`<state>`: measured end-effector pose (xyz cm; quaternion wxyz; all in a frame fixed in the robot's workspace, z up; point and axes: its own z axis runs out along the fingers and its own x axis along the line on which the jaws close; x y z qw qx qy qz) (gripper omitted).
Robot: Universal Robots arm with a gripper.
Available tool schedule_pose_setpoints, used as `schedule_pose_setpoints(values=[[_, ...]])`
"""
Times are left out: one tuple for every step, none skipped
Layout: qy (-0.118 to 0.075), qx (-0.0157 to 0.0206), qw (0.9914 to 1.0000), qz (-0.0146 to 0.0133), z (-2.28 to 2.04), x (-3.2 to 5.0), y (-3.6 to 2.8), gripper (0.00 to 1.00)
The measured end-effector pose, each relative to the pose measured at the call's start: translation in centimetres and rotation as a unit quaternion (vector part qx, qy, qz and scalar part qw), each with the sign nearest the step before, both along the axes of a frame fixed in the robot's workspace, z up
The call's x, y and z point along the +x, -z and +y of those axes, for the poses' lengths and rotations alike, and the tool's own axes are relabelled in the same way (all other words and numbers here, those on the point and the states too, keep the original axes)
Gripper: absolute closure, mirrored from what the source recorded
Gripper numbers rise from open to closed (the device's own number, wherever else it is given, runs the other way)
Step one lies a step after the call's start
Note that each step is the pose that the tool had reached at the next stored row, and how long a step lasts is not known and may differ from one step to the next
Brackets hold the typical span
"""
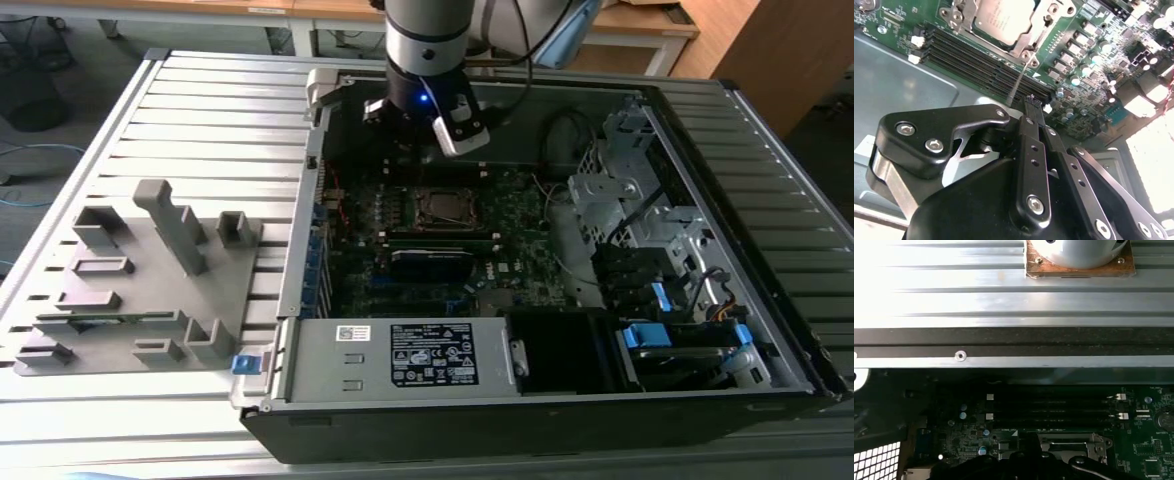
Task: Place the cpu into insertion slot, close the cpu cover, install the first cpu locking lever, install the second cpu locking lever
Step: 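Install the first cpu locking lever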
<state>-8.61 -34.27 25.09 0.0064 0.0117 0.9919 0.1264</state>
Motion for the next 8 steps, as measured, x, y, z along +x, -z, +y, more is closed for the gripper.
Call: schedule_pose_setpoints(values=[[0.000,0.0000,1.00000,0.0000,0.00,0.13,0.00,0.89],[0.000,0.0000,1.00000,0.0000,0.00,0.27,0.01,0.89],[0.000,-0.0001,1.00000,0.0001,0.00,0.42,0.01,0.89],[0.000,-0.0001,1.00000,0.0001,0.00,0.56,0.01,0.89],[0.000,-0.0001,1.00000,0.0000,0.00,0.70,0.02,0.89],[0.000,-0.0001,1.00000,0.0001,0.00,0.80,0.02,0.89],[0.000,-0.0001,1.00000,0.0001,-0.01,0.85,0.02,0.89],[0.000,0.0000,1.00000,0.0001,-0.01,0.85,0.02,0.89]])
